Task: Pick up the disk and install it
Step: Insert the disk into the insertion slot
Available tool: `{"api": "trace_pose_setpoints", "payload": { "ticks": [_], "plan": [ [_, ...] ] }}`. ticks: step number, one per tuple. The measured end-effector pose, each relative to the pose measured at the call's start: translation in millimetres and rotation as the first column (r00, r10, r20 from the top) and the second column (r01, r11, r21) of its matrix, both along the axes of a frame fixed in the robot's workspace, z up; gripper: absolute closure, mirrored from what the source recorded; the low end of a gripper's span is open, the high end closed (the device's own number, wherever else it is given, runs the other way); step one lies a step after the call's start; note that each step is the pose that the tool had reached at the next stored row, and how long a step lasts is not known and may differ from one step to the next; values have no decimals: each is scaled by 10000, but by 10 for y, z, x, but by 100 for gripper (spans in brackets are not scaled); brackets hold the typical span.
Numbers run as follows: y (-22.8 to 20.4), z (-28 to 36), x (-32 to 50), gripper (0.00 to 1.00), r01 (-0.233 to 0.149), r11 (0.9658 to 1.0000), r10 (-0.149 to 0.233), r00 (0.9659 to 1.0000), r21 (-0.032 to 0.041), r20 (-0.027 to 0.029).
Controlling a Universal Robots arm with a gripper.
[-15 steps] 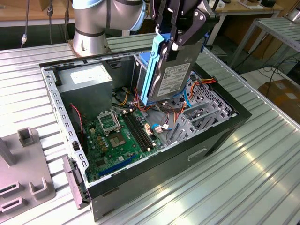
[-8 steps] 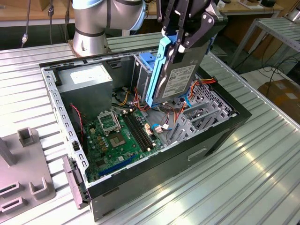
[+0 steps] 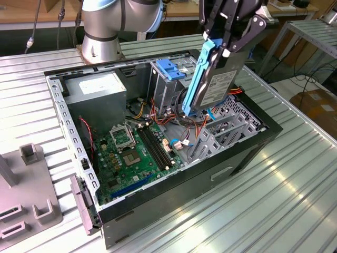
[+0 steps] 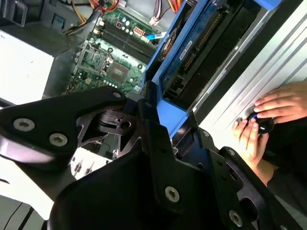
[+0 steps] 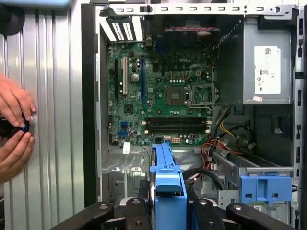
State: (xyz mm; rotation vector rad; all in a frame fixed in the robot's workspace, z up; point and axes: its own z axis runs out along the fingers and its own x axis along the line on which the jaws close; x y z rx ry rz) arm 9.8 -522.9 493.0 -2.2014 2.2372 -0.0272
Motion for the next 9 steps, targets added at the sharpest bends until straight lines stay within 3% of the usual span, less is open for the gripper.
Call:
{"api": "trace_pose_setpoints", "payload": {
  "ticks": [5,9],
  "plan": [
    [-29,-21,213,63,-1,10000,1,10000,0,0],
    [-103,-56,253,63,2,10000,-2,10000,-3,0]
  ]
}}
